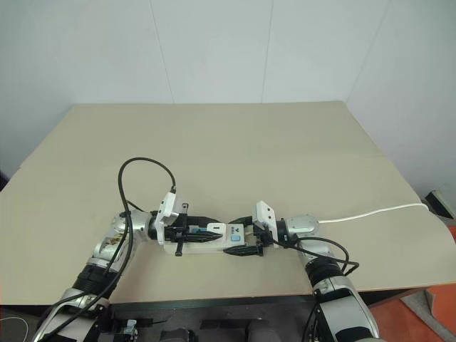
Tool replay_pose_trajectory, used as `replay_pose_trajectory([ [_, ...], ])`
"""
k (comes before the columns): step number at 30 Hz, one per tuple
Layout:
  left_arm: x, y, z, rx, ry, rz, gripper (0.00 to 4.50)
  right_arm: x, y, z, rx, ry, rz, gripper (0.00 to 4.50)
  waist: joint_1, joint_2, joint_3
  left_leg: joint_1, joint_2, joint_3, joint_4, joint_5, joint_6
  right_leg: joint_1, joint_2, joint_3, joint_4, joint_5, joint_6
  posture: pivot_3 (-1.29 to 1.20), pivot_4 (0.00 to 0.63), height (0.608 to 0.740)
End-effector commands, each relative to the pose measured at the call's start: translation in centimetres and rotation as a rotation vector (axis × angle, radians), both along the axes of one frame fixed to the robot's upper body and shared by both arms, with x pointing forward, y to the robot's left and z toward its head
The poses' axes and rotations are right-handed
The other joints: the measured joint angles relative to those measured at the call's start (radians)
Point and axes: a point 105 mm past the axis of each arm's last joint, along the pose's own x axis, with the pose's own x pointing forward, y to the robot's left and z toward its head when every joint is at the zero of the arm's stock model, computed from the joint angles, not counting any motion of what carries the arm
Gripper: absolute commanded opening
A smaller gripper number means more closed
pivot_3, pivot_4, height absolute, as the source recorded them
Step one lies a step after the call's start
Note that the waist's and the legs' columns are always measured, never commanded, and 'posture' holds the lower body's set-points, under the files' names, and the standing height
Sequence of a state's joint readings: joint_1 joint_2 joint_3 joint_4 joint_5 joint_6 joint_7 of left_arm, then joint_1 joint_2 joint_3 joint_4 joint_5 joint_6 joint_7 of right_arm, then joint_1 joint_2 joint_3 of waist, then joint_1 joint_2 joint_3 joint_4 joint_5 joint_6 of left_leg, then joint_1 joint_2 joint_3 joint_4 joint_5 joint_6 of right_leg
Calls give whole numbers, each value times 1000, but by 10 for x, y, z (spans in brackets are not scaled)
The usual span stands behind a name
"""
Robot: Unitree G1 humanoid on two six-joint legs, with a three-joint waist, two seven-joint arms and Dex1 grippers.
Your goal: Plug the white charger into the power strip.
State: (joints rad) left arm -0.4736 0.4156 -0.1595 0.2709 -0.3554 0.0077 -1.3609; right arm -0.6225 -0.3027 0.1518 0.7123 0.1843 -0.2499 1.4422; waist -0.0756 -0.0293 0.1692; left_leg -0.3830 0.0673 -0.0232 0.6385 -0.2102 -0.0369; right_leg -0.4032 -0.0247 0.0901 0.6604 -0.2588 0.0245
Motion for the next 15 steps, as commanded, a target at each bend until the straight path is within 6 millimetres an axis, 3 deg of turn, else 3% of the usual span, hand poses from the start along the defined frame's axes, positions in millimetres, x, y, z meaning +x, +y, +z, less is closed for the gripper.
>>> replay_pose_trajectory([
  [1, 3, 13, -25, 80, 55, 75, 1003, -2, 3, 2, 0, 2, 21, 3421, 0, 0, -1, 0, 0, 0, 0, 0, 0, 0, 0, 0, 0, 0, 0, 0, 150, 740],
  [15, 3, 13, -28, 84, 67, 74, 1003, -1, 4, 2, -1, 0, 24, 3421, 2, 3, -4, 1, 0, 0, 0, -1, 1, 1, 0, 0, 0, -2, 3, 0, 150, 740],
])
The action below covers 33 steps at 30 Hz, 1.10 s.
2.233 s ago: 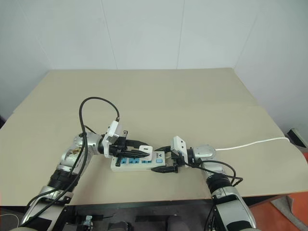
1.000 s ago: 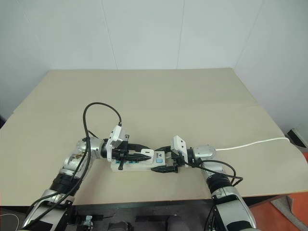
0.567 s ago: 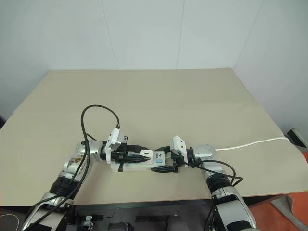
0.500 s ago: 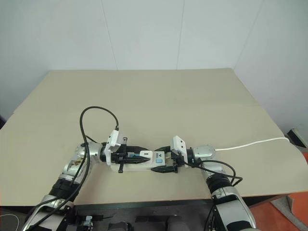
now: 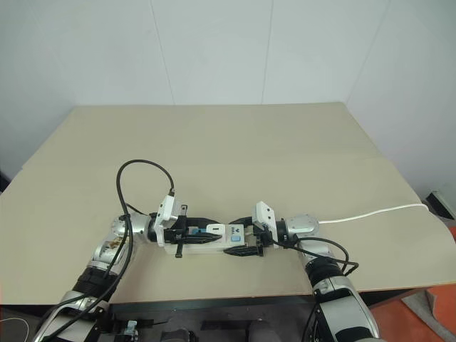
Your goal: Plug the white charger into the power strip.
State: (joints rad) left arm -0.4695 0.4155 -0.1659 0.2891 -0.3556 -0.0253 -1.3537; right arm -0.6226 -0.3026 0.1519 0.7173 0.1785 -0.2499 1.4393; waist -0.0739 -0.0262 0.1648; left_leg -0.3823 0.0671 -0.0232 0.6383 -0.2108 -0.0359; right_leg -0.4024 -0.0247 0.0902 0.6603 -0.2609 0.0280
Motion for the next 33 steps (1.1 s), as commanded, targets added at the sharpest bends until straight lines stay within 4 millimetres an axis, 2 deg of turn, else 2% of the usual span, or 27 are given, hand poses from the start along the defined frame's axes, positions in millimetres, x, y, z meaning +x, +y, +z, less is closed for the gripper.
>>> replay_pose_trajectory([
  [1, 3, 12, -24, 86, 79, 60, 1722, -1, 5, 3, 5, -3, 28, 3421, 0, 1, 0, 0, 0, 0, 0, 0, 0, 0, 0, 0, 0, 0, 0, 0, 150, 740],
  [6, 8, 12, -9, 41, 72, 59, 3184, -1, 5, 4, 11, -3, 25, 3421, 0, 1, -1, 0, 0, 0, -1, 0, 1, -1, 0, 1, 0, 0, 0, 0, 150, 740],
  [10, 15, 17, 29, -43, 32, 68, 4445, -2, 6, 4, 13, -2, 25, 3421, -1, 1, -1, -1, 0, 0, -1, 0, 1, -1, 0, 1, 0, 0, 1, 0, 150, 740],
  [13, 10, 28, 57, -54, -2, 37, 4479, -3, 6, 2, 9, -1, 25, 3421, -2, 1, 0, -2, 0, 0, -2, 0, 1, -2, 0, 0, -1, 0, 1, 0, 150, 740],
  [17, -5, 59, 90, -21, -18, -6, 4479, -4, 3, 1, 0, 2, 22, 3421, -5, 1, 0, -1, 0, 0, -4, 0, 1, -2, 0, 0, -2, 0, 1, 0, 150, 740],
  [19, -7, 69, 94, -6, -35, 7, 4479, -4, 2, 1, -1, 2, 17, 3421, -3, 1, 0, -1, 0, 0, -5, 0, 1, -2, 0, 0, -3, -1, 1, 0, 150, 740],
  [20, -7, 75, 94, 8, -41, 19, 4500, -3, 2, 1, 0, 2, 12, 4155, 0, 1, 0, -1, 0, 0, -5, 0, 1, -2, 0, 0, -3, -1, 1, 0, 150, 740],
  [21, -8, 80, 94, 20, -46, 28, 4500, -2, 1, 1, 1, 4, 6, 4449, 1, 1, 0, -1, 0, 0, -5, 0, 1, -2, 0, 0, -4, -1, 1, 0, 150, 740],
  [29, -9, 95, 91, 49, -53, 65, 4500, -1, -7, 5, -5, -7, -14, 4449, 4, 1, 0, -2, 0, 1, -5, 0, 1, -2, 0, 0, -4, -1, 1, 0, 150, 740],
  [33, -6, 98, 91, 48, -57, 72, 4500, 2, -14, 17, 3, -23, -37, 4449, 5, 1, 0, -3, 0, 1, -5, 0, 1, -3, 0, 0, -4, -1, 1, 0, 150, 740],
])
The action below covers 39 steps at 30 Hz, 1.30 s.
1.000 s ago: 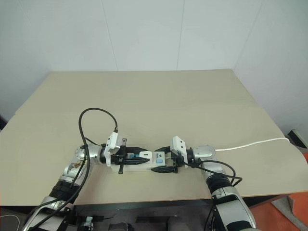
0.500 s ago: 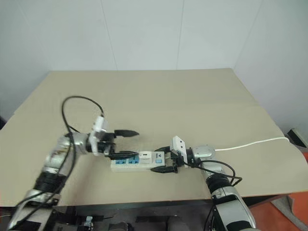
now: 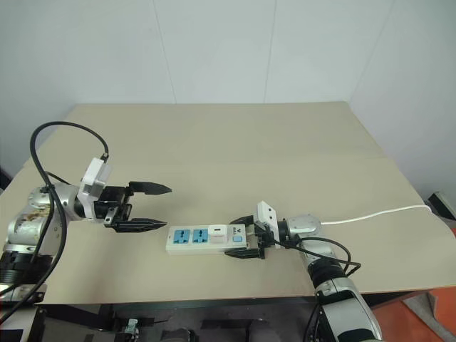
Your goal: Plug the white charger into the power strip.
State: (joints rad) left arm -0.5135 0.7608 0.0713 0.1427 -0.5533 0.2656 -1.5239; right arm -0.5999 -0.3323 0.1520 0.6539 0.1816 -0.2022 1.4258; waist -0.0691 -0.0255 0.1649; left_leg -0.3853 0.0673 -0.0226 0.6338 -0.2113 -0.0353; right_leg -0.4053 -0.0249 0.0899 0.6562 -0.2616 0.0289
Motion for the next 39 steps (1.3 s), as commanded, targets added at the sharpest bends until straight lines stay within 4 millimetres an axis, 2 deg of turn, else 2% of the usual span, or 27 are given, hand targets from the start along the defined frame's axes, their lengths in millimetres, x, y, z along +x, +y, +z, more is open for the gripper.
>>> replay_pose_trajectory([
  [1, 1, 9, 11, -5, -46, 16, 4500, 2, -10, 18, 22, -32, -21, 4449, 1, 0, 0, 0, 0, 0, 0, 0, 0, 0, 0, 0, 0, 0, 0, 0, 150, 740],
  [9, 5, 16, 3, 38, -53, 30, 4500, 0, -39, 33, -4, -79, -88, 4449, 3, 0, 0, 0, 0, 0, 0, 0, 0, 0, 0, 0, 0, 0, 0, 0, 150, 740],
  [13, 6, 23, -5, 93, -58, 47, 4500, 4, -61, 42, -28, -90, -151, 4449, 2, 0, 0, 0, 0, 0, 0, 0, 0, 0, 0, 0, 0, 0, 0, 0, 150, 740],
  [20, -5, 46, -17, 196, -43, 86, 4500, 2, -105, 62, -58, -124, -272, 4449, 2, 0, 1, -1, 0, 1, 0, -1, 1, -1, 0, 0, -1, 0, 0, 0, 150, 740],
  [26, -10, 67, -10, 171, -35, 213, 4500, -10, -142, 83, -63, -158, -381, 4449, 5, 0, 1, -1, 0, 1, 0, -1, 1, -1, 0, 0, -1, -1, 0, 0, 150, 740],
  [31, -15, 75, -11, 167, -5, 300, 4500, -20, -155, 93, -66, -166, -436, 4449, 6, 0, 2, -1, 0, 2, 0, -1, 1, -1, -1, 1, -1, -1, 0, 0, 150, 740],
  [39, -22, 74, -10, 142, 1, 333, 4500, -22, -155, 96, -64, -141, -454, 4449, 6, 0, 2, 0, 1, 3, -1, -1, 1, -1, -1, 1, -1, -1, 1, 0, 150, 740],
])
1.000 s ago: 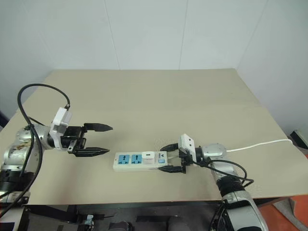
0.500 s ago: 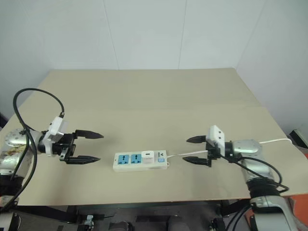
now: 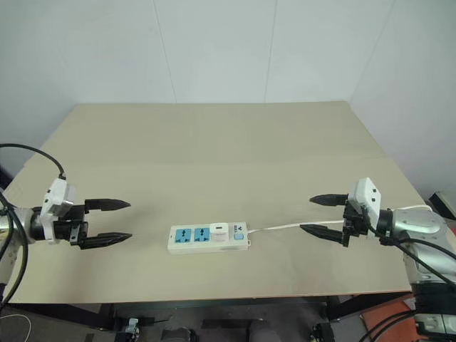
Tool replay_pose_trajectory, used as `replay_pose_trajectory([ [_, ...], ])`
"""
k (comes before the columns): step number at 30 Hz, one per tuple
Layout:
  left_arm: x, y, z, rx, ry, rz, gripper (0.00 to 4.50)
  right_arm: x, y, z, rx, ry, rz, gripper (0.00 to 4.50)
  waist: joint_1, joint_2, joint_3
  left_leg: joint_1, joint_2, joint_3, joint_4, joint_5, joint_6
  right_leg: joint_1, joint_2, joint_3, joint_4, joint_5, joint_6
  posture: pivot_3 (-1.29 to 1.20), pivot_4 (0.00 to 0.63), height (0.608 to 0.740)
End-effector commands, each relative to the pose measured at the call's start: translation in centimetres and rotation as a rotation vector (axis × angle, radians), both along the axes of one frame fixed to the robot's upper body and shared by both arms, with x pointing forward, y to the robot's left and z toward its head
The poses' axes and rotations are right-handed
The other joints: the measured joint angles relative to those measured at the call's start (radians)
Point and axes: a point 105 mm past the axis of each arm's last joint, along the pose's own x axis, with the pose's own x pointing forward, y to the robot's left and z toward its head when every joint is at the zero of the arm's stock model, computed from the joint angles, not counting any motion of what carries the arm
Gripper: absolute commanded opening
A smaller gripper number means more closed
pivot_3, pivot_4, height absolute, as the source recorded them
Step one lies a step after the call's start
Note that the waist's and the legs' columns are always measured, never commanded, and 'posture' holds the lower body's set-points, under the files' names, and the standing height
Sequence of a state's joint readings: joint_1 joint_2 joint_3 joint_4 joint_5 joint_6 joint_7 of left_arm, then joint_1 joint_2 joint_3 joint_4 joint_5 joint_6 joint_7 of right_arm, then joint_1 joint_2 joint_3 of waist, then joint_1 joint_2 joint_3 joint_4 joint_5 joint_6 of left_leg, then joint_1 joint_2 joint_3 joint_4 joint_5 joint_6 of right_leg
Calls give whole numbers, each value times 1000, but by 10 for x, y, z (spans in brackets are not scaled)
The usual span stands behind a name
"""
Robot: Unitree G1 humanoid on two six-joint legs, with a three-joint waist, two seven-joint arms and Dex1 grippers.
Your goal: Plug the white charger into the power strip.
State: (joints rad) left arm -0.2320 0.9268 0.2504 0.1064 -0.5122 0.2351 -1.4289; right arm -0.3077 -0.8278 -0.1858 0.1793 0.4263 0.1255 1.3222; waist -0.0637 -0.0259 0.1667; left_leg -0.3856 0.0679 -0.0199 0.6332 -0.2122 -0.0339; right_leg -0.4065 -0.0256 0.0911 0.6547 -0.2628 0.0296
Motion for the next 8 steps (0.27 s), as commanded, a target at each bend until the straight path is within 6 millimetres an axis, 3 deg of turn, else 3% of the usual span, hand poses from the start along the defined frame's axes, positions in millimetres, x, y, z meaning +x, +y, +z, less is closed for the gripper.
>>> replay_pose_trajectory([
  [1, -3, 2, 14, 4, -46, 11, 4500, 0, -3, 16, -4, -44, -8, 4449, 1, 0, 0, 0, 0, 0, 0, 0, 0, 0, 0, 0, 0, 0, 0, 0, 150, 740],
  [8, -6, 1, 13, -5, -36, 12, 4500, 3, 0, 18, -7, -45, -7, 4449, 0, 0, 0, 0, 0, 0, 0, 0, 0, 0, 0, 0, 0, 0, 0, 0, 150, 740],
])
